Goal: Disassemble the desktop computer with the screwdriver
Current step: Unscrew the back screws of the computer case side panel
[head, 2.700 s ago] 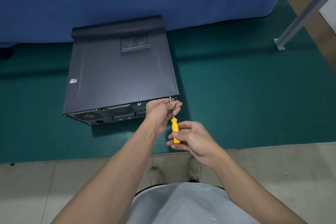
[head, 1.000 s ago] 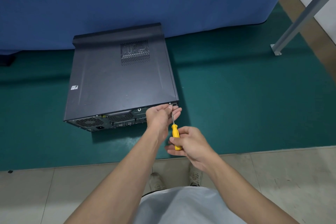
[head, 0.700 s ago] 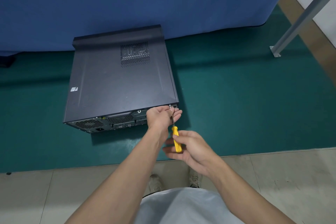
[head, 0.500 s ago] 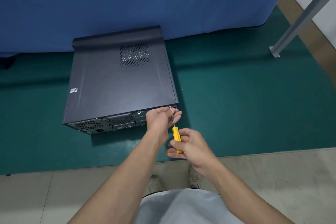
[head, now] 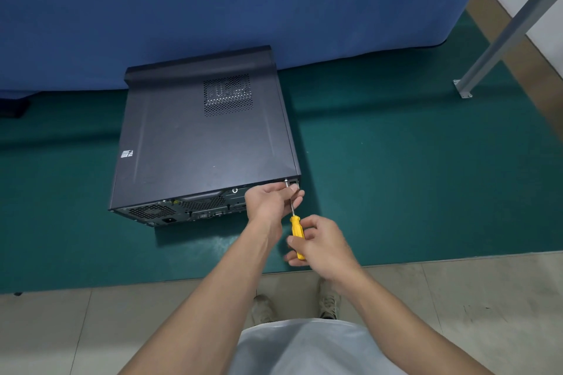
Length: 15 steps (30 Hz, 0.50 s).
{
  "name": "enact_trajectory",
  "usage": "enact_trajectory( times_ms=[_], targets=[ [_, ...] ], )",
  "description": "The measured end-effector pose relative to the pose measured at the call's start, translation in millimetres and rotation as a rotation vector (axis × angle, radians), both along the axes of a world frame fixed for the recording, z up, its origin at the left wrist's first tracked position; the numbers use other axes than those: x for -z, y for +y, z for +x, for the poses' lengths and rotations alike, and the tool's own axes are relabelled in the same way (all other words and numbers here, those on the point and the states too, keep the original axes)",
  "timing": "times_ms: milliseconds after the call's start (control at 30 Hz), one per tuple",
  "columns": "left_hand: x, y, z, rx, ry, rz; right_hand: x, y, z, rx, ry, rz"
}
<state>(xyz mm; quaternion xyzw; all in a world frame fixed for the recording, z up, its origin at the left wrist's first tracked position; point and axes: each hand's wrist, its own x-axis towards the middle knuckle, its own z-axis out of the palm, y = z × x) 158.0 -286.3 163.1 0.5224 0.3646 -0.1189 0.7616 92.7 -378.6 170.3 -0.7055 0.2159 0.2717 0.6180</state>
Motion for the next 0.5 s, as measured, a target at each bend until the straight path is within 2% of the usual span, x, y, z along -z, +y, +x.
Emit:
enact_trajectory(
  times_ms=[67,133,167,267,300,333,400,500],
  targets=[
    [1.5,-2.0,1.3,0.012,0.006,0.075,3.3,4.2,-0.8,-0.058,-0.073,-0.218],
    [2.3,-3.7,2.9,0.012,0.009,0.079,5.6,4.0,-1.4,-0.079,-0.093,-0.231],
    [2.3,-4.1,3.2,0.006,0.008,0.052,5.3,1.4,-0.7,-0.056,-0.054,-0.126],
    [1.3,-3.5,2.4,-0.020,-0.015,-0.081,-2.0,-9.2,3.9,0.061,0.184,0.431],
    [1.3,-2.8,1.6,-0.026,-0.023,-0.117,-4.5,-12.1,5.3,0.069,0.209,0.511],
    [1.5,-2.6,0.6,-0.031,-0.028,-0.137,-5.1,-13.4,6.7,0.063,0.200,0.501],
    [1.1,-2.9,-0.3,-0.040,-0.030,-0.110,-5.0,-10.6,7.3,0.045,0.133,0.317],
    [3.5,-4.1,2.6,-0.042,-0.012,0.037,0.0,-2.4,4.4,0.025,0.028,0.040]
  ],
)
